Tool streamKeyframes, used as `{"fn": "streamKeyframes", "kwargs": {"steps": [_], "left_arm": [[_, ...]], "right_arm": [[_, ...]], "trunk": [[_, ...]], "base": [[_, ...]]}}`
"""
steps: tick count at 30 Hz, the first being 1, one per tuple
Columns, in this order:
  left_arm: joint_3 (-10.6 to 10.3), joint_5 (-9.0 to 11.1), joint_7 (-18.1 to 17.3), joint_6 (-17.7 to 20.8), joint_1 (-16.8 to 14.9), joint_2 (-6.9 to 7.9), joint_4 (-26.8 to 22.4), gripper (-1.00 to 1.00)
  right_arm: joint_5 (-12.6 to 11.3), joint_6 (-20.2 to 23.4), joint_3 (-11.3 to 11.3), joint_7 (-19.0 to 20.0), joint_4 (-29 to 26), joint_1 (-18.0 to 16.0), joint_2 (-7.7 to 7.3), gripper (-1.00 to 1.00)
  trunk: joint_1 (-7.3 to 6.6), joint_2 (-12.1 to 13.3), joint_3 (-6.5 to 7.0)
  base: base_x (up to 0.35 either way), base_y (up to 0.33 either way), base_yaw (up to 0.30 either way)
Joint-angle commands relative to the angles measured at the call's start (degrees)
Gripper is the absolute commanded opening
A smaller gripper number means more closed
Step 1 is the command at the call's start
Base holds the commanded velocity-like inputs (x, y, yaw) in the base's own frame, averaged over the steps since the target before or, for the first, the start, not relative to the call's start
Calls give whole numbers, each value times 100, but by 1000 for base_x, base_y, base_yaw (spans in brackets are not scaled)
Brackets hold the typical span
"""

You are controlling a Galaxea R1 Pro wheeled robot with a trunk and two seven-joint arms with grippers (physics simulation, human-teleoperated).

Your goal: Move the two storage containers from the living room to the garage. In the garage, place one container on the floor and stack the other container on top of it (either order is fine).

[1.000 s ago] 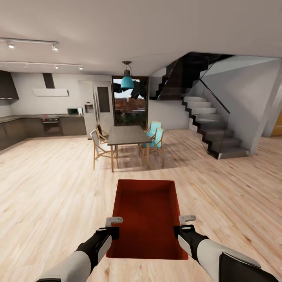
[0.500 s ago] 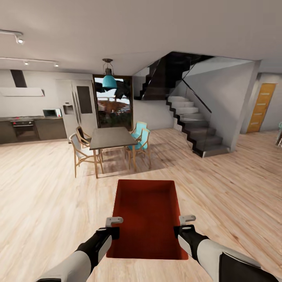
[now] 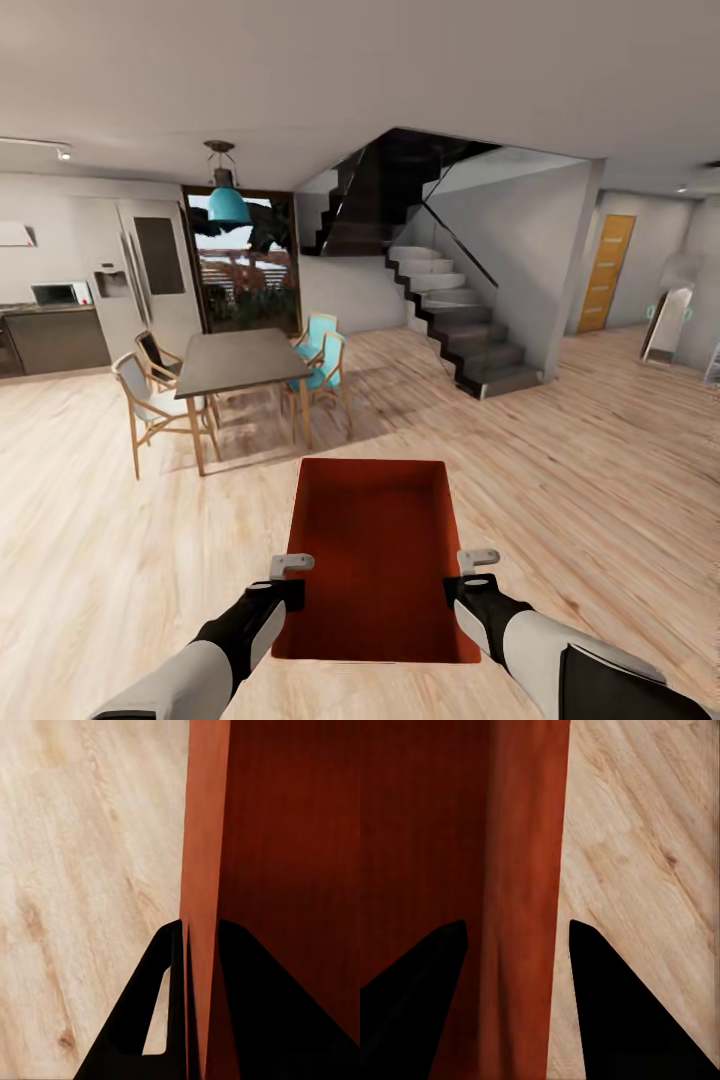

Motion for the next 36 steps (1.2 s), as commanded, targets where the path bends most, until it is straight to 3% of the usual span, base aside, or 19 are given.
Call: {"fn": "streamKeyframes", "kwargs": {"steps": [1, 36], "left_arm": [[24, -89, 28, 41, 8, 54, 13, -100], [24, -89, 28, 38, 8, 54, 13, -100]], "right_arm": [[32, -164, -173, -3, 15, -7, 1, -100], [32, -161, -171, -3, 15, -7, 4, -100]], "trunk": [[5, -4, -2], [5, -4, -2]], "base": [[323, 0, -243], [323, 0, -243]]}}
